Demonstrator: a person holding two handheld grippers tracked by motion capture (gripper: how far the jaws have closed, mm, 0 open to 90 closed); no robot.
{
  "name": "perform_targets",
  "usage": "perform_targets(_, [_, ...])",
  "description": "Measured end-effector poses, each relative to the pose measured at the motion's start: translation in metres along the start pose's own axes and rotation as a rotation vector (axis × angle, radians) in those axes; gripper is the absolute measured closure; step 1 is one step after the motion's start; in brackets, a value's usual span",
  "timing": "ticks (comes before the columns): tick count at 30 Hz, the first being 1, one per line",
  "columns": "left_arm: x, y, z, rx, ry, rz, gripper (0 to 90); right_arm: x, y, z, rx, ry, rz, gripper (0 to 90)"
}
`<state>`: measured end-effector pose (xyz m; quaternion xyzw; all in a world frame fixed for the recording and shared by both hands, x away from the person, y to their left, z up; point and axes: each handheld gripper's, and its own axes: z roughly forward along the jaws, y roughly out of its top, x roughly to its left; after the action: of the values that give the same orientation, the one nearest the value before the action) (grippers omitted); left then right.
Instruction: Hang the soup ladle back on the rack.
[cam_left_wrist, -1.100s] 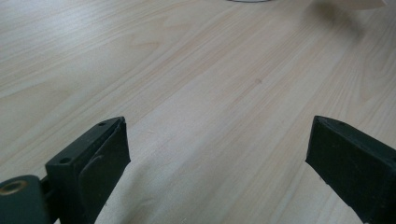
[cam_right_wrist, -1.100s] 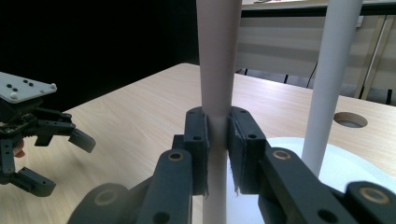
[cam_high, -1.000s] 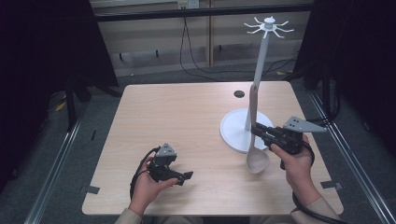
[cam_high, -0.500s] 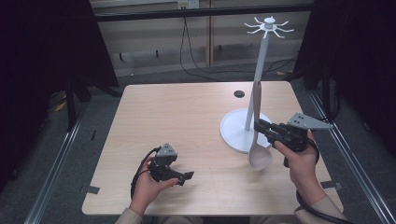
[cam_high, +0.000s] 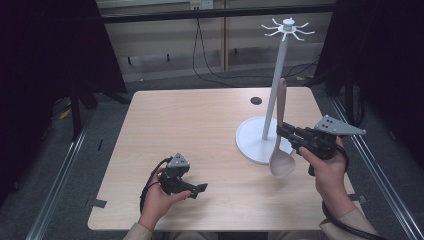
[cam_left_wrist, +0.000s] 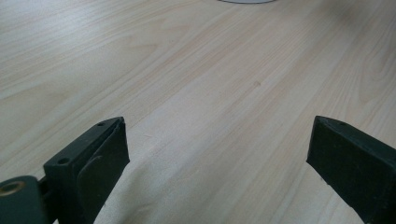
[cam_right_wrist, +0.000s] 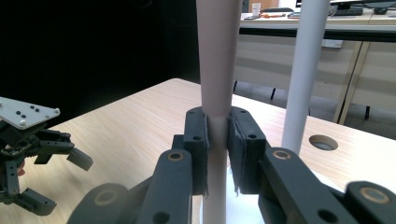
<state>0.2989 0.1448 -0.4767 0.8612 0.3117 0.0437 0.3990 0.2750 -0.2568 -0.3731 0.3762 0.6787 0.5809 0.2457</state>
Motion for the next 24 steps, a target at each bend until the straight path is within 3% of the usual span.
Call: perform_targets(24, [-0.001,0.003,0.005,0.005,-0.013,0.004,5.2,-0.007,0.024,-0.013,-0.025,-0.048,-0.009,78.8])
